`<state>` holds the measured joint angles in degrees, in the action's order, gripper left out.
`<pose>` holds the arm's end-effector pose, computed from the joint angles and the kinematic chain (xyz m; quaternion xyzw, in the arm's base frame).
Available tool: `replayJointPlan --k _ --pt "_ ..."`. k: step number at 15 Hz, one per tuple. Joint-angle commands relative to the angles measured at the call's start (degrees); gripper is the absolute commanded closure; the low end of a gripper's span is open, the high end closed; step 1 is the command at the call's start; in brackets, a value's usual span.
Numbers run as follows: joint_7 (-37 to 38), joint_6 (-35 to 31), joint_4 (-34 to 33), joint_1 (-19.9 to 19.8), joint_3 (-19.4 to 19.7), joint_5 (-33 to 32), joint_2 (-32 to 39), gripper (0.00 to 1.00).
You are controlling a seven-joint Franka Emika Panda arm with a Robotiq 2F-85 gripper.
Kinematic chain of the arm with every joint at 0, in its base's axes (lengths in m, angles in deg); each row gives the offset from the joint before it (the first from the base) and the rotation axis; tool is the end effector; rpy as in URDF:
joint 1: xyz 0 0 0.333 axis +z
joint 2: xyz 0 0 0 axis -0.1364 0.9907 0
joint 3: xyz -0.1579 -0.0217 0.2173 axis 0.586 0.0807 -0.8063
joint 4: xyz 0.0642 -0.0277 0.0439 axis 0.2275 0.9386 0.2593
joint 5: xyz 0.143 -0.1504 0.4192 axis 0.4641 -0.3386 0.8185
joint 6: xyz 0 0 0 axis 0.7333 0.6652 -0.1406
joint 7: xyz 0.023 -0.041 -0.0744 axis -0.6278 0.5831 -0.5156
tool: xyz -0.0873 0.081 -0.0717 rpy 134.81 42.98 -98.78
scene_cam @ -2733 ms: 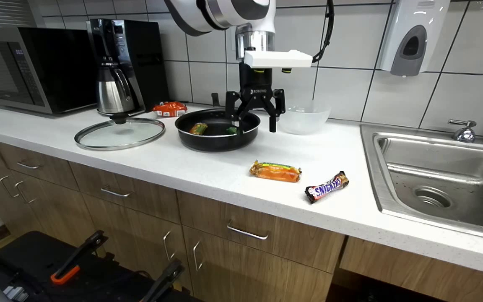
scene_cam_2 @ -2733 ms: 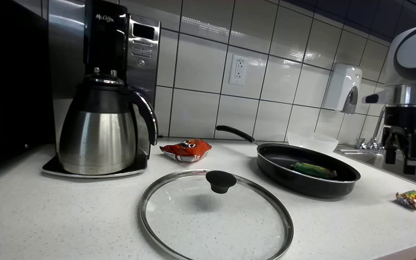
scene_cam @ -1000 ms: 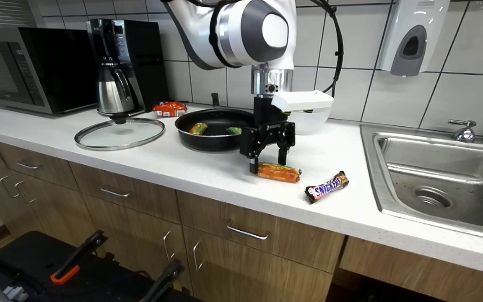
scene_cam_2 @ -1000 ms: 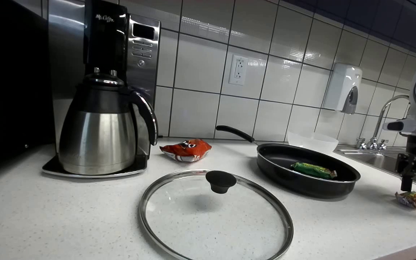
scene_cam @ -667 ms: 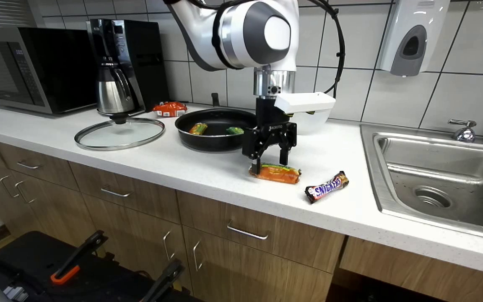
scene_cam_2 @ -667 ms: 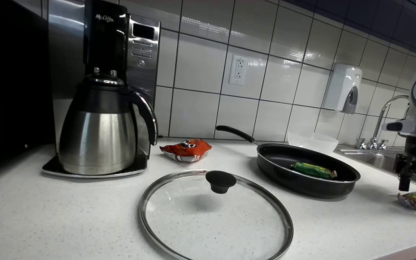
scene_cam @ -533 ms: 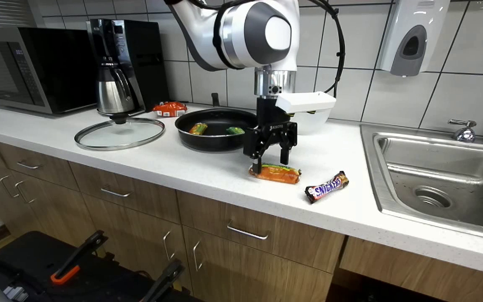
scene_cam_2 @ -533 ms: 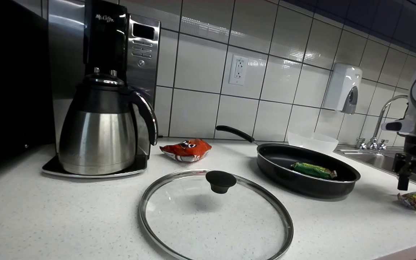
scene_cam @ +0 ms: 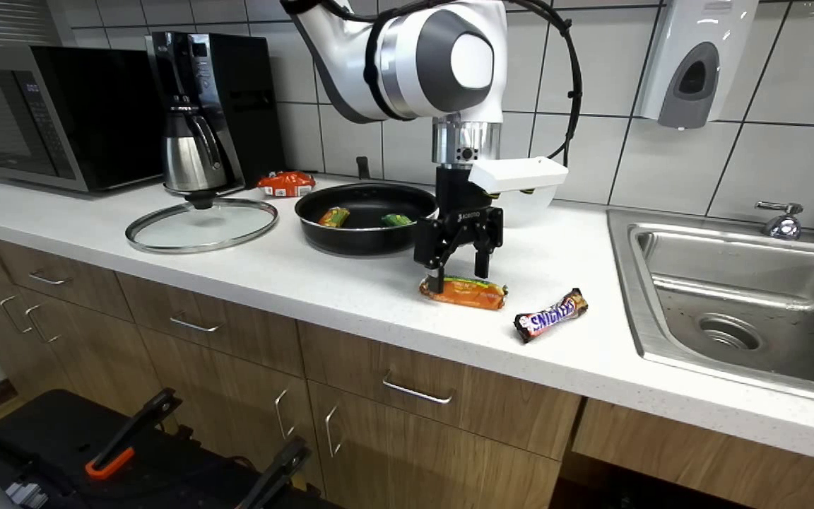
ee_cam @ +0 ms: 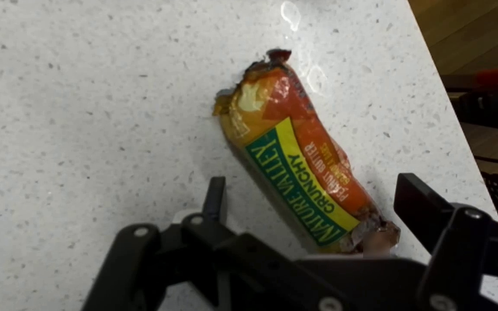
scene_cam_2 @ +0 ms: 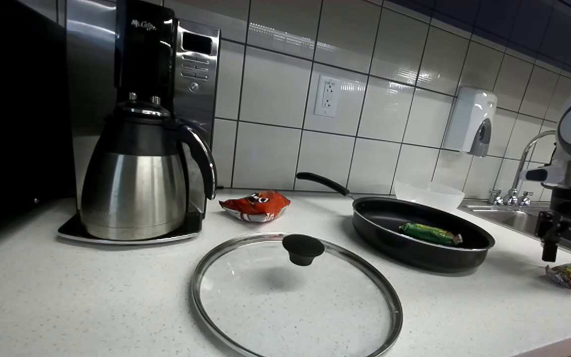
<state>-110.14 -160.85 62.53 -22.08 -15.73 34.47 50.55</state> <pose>0.5128 -0.2447 0.1156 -0.8504 -0.5205 0.0770 0.0044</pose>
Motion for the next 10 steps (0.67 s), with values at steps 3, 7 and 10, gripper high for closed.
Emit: replayJointPlan --k 3,7,10 --pt "-2.29 -0.25 -1.89 -1.30 -1.04 0.98 1.62 0.00" --pt "-2.31 -0.23 -2.24 -1.34 -1.14 0.85 2.17 0.26" --pt "-2.16 -0.34 -2.16 -1.36 -1.13 0.75 2.27 0.49"
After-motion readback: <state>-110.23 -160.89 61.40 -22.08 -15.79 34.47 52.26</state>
